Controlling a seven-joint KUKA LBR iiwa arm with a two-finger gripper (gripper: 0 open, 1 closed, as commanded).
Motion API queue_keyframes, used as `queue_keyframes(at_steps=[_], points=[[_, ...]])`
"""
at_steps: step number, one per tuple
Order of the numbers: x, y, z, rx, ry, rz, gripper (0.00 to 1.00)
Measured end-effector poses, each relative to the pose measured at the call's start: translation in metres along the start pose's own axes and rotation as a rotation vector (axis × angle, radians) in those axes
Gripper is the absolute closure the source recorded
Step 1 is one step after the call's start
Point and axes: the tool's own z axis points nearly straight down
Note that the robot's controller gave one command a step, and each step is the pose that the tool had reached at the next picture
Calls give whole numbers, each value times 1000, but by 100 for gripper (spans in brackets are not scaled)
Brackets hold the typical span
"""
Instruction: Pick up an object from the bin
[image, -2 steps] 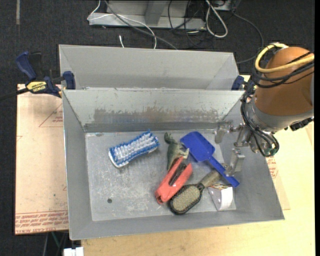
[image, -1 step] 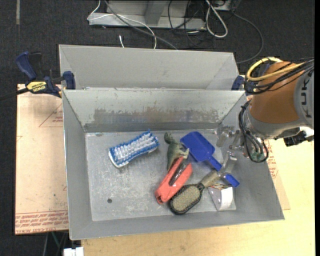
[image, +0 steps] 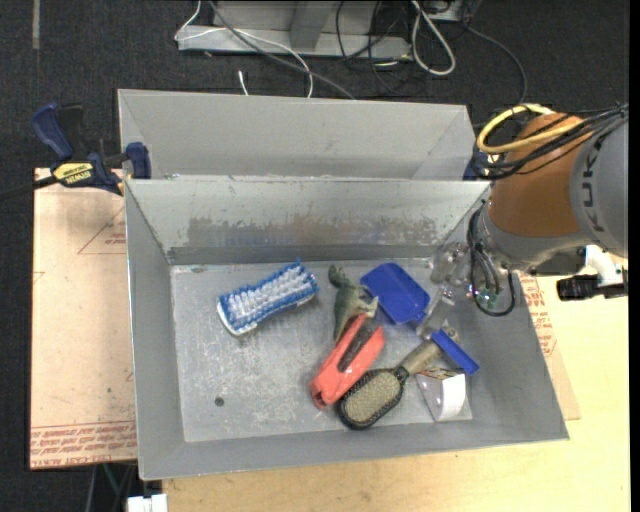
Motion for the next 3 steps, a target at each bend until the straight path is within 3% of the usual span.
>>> queue_keyframes(at_steps=[1,2,3], points=[[-8,-4,42,3,6,-42,0],[5,-5,90,-2,-2,141,0],[-4,6,89,-1,0,161,100]])
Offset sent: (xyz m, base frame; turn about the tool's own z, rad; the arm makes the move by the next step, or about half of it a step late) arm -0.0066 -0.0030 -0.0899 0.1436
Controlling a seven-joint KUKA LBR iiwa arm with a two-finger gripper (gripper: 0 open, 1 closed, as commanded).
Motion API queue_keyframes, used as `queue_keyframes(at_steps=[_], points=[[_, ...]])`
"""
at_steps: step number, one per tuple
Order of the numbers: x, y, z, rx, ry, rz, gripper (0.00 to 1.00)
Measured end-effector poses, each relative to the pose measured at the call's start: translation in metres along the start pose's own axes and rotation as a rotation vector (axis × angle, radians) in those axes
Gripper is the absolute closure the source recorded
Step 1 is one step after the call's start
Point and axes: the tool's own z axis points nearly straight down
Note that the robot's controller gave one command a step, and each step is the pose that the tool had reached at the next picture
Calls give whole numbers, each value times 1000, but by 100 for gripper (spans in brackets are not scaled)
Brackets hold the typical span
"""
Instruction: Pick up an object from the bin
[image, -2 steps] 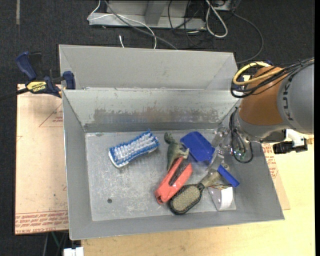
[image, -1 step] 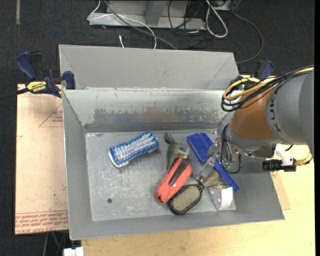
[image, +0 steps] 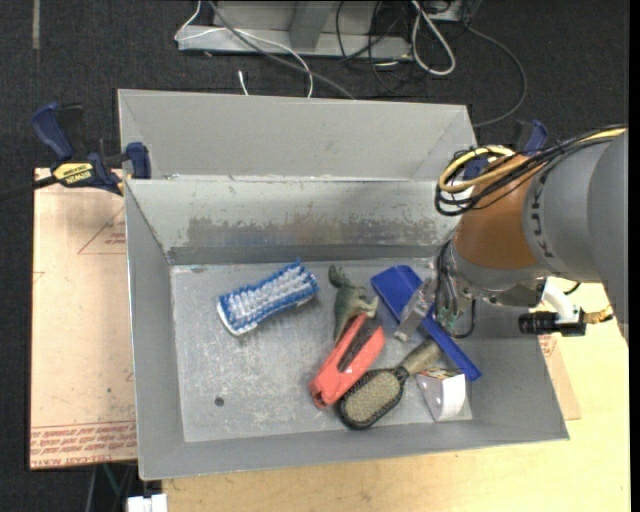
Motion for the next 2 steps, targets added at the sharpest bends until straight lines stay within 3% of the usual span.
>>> queue_keyframes(at_steps=[2], points=[[0,0,-3,0,-1,-2,100]])
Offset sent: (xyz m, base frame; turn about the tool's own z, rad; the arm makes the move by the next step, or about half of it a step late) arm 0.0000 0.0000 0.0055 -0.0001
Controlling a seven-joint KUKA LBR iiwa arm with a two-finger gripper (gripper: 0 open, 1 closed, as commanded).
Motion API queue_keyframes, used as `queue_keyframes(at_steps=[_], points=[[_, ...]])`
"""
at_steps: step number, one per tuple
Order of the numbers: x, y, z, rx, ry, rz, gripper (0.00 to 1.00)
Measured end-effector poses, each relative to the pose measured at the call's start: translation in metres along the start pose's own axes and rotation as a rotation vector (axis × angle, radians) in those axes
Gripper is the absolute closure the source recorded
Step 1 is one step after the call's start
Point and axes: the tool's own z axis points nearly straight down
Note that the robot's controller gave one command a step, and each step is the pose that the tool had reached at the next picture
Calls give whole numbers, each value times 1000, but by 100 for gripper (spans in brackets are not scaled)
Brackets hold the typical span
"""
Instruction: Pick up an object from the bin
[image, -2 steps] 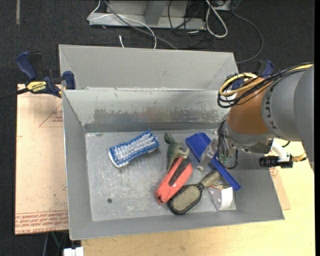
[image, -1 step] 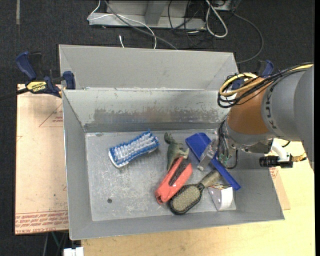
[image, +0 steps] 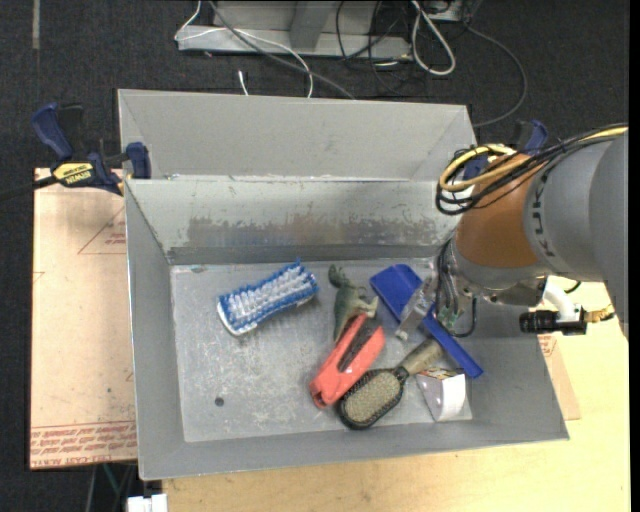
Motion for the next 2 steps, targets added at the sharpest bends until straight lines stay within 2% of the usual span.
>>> queue_keyframes(at_steps=[1,2], points=[[1,-1,-29,2,5,-1,100],[-1,1,-56,-2,-1,-1,100]])
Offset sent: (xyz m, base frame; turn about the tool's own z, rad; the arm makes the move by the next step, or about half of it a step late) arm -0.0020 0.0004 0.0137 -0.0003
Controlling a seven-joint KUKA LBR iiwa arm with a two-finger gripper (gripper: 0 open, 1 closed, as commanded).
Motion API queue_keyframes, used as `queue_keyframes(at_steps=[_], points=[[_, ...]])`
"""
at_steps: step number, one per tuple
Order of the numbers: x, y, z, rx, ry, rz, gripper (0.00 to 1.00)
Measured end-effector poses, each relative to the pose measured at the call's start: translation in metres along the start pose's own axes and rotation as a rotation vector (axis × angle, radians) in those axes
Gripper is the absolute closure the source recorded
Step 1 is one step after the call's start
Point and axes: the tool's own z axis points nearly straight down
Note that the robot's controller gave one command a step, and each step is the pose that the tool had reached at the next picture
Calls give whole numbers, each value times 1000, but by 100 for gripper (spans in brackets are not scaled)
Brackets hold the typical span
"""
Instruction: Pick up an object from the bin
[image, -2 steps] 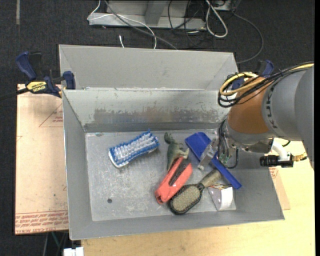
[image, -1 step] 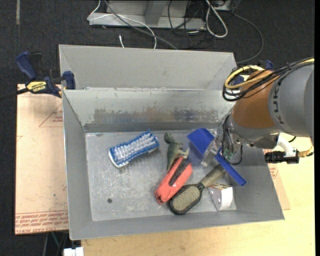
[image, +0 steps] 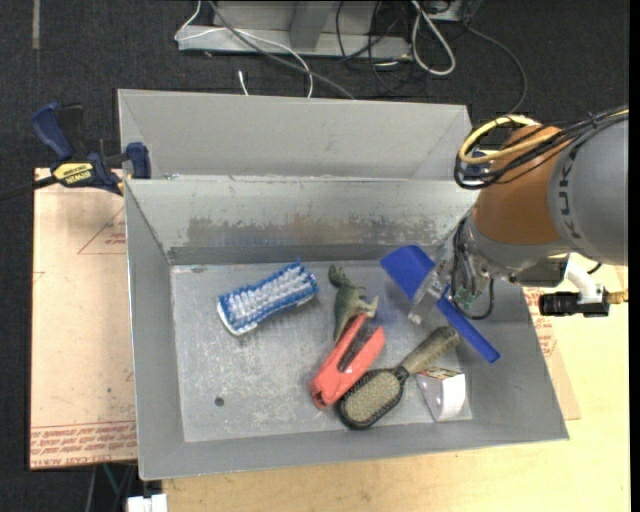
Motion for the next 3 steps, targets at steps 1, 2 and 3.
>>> queue_keyframes(at_steps=[1,2,3], points=[[0,0,-8,0,1,0,100],[1,0,-24,3,5,-1,100],[0,1,-55,0,0,-2,100]])
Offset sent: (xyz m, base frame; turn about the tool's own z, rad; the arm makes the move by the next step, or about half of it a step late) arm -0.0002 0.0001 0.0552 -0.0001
